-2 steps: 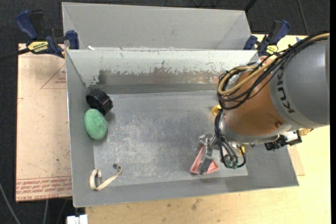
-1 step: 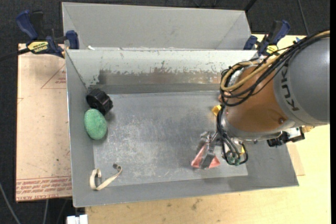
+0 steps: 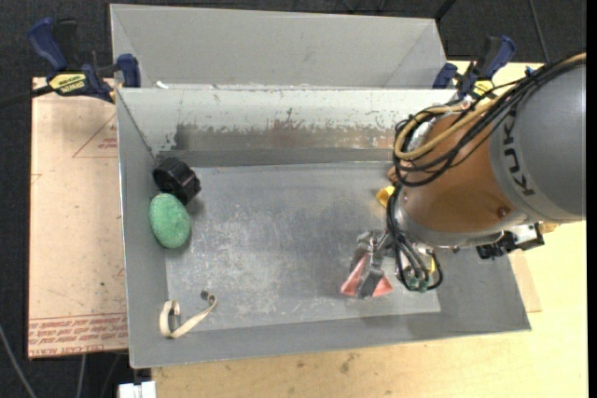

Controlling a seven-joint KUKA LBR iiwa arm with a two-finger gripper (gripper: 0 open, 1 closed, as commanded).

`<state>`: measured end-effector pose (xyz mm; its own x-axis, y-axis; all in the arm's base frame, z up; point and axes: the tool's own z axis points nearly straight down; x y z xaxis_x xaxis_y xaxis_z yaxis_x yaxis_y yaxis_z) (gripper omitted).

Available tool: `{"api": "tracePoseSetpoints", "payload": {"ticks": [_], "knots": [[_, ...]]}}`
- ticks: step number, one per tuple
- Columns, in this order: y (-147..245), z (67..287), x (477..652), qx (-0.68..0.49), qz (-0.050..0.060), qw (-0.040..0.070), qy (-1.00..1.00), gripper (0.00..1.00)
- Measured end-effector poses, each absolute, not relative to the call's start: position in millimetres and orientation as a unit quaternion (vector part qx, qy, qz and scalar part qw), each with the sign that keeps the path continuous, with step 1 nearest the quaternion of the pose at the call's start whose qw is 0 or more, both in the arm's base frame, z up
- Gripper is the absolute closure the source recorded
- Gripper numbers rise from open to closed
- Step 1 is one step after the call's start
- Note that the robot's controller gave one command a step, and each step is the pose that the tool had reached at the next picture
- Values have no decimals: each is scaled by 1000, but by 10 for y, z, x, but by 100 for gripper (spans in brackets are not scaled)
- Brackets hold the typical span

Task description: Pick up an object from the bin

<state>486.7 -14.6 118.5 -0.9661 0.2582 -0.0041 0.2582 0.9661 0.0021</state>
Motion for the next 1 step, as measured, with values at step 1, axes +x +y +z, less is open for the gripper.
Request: {"api": "tracePoseSetpoints", "payload": {"ticks": [1], "knots": [[-145, 1216, 4864, 130, 1, 2, 991, 100]]}}
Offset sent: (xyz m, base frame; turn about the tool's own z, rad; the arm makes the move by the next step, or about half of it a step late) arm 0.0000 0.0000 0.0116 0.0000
